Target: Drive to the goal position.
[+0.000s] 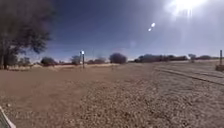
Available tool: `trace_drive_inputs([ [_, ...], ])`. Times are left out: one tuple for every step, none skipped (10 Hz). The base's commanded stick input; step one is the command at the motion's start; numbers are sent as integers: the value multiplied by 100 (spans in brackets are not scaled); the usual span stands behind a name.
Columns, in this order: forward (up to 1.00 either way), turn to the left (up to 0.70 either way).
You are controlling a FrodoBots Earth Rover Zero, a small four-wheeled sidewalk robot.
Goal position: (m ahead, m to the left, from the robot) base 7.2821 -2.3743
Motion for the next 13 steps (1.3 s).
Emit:
trace_drive_inputs([
  [70,0],
  [70,-14],
  [70,-8],
  [70,-1],
  [70,0],
  [70,0],
  [70,0],
  [70,0],
  [70,0],
  [70,0],
  [70,0],
  [70,0],
  [70,0],
])
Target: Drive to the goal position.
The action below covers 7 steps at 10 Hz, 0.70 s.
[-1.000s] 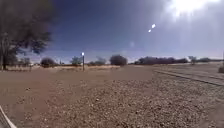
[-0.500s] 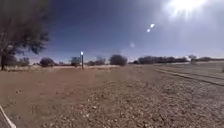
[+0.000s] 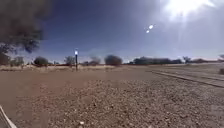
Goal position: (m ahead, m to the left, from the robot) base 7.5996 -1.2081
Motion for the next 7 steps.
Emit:
trace_drive_inputs([
  [70,0],
  [70,0],
  [70,0],
  [70,0],
  [70,0],
  [70,0],
  [70,0],
])
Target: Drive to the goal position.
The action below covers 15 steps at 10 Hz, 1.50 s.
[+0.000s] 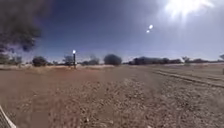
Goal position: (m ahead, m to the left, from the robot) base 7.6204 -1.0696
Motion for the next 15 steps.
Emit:
trace_drive_inputs([
  [70,0],
  [70,0],
  [70,0],
  [70,0],
  [70,0],
  [70,-35],
  [70,-21],
  [70,-7],
  [70,0],
  [70,0],
  [70,0],
  [70,0],
  [70,0],
  [70,0],
  [70,0],
])
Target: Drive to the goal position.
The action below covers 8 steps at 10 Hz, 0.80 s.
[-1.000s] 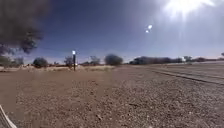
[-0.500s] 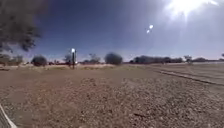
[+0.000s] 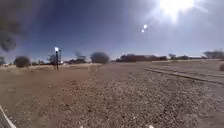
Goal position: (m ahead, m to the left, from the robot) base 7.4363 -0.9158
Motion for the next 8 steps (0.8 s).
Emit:
trace_drive_inputs([
  [70,0],
  [70,0],
  [70,0],
  [70,0],
  [70,0],
  [70,0],
  [70,-26],
  [70,-12],
])
